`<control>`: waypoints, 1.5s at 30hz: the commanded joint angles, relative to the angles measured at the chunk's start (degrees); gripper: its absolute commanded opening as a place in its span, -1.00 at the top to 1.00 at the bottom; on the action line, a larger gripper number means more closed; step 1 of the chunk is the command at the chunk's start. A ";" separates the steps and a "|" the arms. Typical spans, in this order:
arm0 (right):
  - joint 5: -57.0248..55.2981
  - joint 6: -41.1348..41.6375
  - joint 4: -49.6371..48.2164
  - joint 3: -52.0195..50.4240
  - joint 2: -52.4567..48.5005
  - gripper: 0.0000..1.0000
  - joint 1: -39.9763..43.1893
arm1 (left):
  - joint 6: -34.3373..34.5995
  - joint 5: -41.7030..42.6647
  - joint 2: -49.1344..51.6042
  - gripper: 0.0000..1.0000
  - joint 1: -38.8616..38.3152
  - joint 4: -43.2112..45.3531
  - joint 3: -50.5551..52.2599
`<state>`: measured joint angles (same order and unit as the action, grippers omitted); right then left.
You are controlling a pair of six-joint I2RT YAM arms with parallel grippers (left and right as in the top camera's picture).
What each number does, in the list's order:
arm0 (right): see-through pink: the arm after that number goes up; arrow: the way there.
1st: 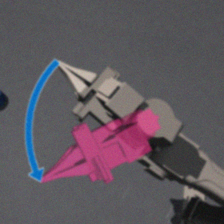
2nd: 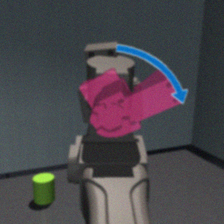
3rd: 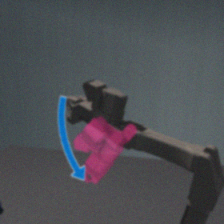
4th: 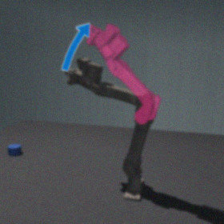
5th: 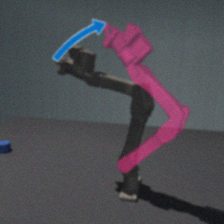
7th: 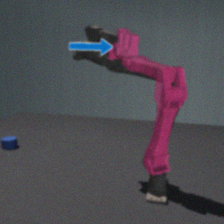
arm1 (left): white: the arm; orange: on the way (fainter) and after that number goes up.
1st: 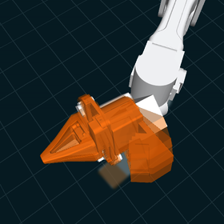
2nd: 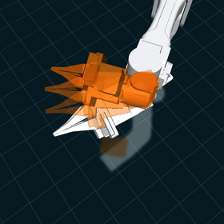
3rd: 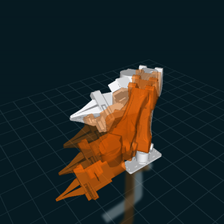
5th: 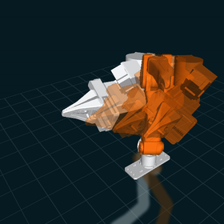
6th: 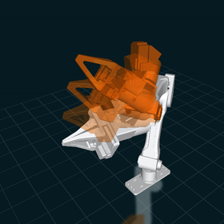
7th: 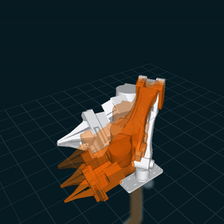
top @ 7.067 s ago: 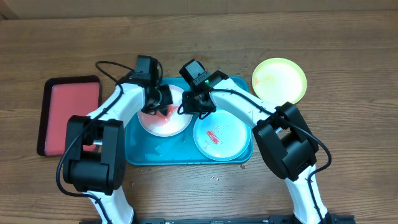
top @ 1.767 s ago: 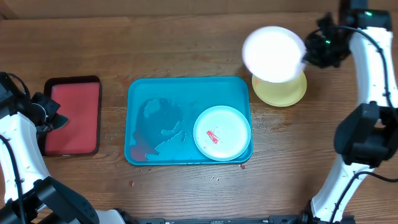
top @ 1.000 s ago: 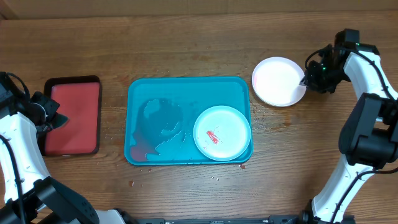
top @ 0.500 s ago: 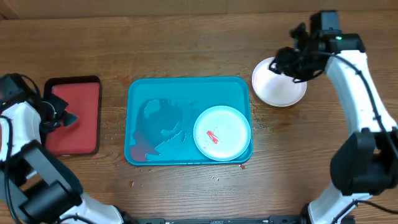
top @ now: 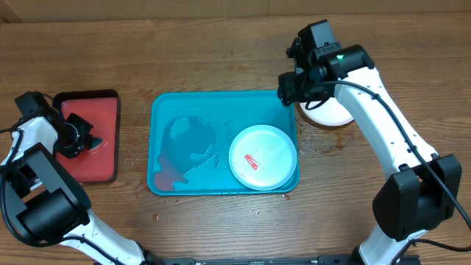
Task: Clean dirty plates on tray and stack at the side
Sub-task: 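Move the right gripper to the blue-rimmed plate and grip its rim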
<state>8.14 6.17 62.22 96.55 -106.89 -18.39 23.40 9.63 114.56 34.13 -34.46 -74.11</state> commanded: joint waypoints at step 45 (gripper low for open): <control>5.90 -15.89 -6.93 -20.44 -1.20 -0.01 -1.68 | -7.10 2.47 -12.33 0.92 0.28 -6.64 -1.81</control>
<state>13.19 -7.86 56.07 76.34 -107.33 -19.59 17.56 10.81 102.24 34.22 -41.12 -75.13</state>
